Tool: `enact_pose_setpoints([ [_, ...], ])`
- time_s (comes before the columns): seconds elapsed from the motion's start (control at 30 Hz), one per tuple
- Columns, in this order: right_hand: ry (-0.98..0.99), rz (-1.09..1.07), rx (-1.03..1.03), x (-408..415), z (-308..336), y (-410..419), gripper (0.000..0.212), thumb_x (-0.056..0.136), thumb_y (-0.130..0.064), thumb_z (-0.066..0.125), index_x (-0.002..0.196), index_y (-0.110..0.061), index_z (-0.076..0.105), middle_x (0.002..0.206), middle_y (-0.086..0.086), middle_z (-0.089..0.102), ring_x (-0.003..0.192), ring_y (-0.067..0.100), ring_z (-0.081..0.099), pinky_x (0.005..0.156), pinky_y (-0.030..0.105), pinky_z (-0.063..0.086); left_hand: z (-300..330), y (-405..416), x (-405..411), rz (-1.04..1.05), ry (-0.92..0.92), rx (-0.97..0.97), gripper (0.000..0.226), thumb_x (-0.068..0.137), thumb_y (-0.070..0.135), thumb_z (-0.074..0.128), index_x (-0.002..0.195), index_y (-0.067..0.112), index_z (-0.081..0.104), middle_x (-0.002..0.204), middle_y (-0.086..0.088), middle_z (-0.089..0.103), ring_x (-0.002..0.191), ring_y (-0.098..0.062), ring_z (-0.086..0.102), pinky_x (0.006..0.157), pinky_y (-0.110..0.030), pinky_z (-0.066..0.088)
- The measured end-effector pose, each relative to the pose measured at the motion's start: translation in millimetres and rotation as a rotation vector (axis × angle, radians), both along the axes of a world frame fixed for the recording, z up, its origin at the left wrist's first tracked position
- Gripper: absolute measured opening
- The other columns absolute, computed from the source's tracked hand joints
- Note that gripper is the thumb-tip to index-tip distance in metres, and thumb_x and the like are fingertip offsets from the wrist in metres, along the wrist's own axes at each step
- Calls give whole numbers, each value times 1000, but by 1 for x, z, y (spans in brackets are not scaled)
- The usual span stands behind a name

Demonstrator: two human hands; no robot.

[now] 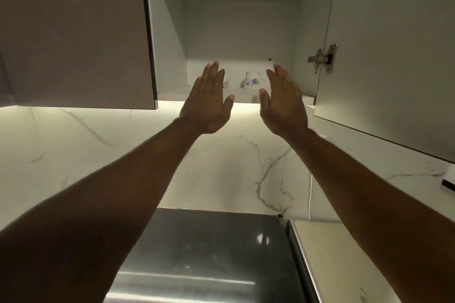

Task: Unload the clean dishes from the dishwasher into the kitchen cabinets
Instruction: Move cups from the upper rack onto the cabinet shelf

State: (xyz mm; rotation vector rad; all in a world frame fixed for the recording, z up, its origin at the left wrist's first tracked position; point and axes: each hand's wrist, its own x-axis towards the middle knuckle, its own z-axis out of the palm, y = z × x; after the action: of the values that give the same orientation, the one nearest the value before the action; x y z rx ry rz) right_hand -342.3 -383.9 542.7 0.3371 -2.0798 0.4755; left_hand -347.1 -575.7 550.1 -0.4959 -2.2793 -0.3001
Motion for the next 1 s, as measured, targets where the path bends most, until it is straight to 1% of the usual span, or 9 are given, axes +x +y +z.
enact_pose_setpoints([
  [0.13,72,-11,-57,28,-39,0,54,103,-30,37,154,-15,27,164,1,16,151,15,9,119,26,-2,-29,-1,20,-77,53,46,68,102,39,33,157,8,8,165,-6,-5,152,-20,-8,122,-36,1],
  [0.23,37,-52,-69,40,-73,2,54,103,-31,38,154,-16,27,163,2,17,151,15,10,116,18,-10,-53,-2,34,-126,24,43,69,100,37,35,156,6,9,165,-9,-3,152,-21,-6,124,-39,5],
  [0.3,-2,-72,-76,46,-92,2,55,103,-34,35,154,-16,26,164,1,16,151,15,9,115,17,-11,-71,-3,42,-154,0,44,69,99,36,37,156,5,12,165,-11,0,152,-23,-4,124,-41,7],
  [0.47,-85,-99,-63,82,-142,-2,56,102,-34,37,154,-14,27,163,2,18,151,15,12,118,20,-4,-127,-6,72,-209,-82,56,71,98,39,37,156,6,13,165,-9,-2,152,-22,-5,124,-42,10],
  [0.6,-134,-107,-73,110,-176,-1,56,102,-31,37,153,-11,28,162,6,23,150,17,16,122,35,14,-167,-5,98,-231,-181,42,72,98,40,36,157,8,8,165,-7,-7,151,-20,-9,124,-39,8],
  [0.67,-180,-130,-83,136,-200,-1,56,101,-30,36,153,-10,29,161,6,24,150,17,18,122,39,19,-192,-2,122,-261,-248,45,71,100,38,38,157,9,5,164,-6,-10,151,-18,-12,124,-36,4],
  [0.8,-263,-164,-119,186,-250,2,54,102,-26,39,152,-10,29,161,6,25,150,16,19,122,36,18,-244,3,162,-328,-383,27,70,101,40,33,157,10,3,164,-4,-12,150,-15,-16,123,-33,-1],
  [0.87,-281,-177,-145,205,-268,0,53,101,-25,39,151,-10,31,160,7,27,149,17,20,121,37,20,-262,2,175,-344,-402,18,71,99,41,29,157,9,4,164,-5,-10,150,-15,-15,123,-32,-3],
  [1.0,-428,-240,-150,260,-320,7,55,99,-27,38,150,-9,33,160,7,27,149,17,20,121,37,19,-304,10,203,-359,-503,48,70,99,39,31,157,9,6,165,-4,-8,150,-15,-14,124,-36,-2],
])
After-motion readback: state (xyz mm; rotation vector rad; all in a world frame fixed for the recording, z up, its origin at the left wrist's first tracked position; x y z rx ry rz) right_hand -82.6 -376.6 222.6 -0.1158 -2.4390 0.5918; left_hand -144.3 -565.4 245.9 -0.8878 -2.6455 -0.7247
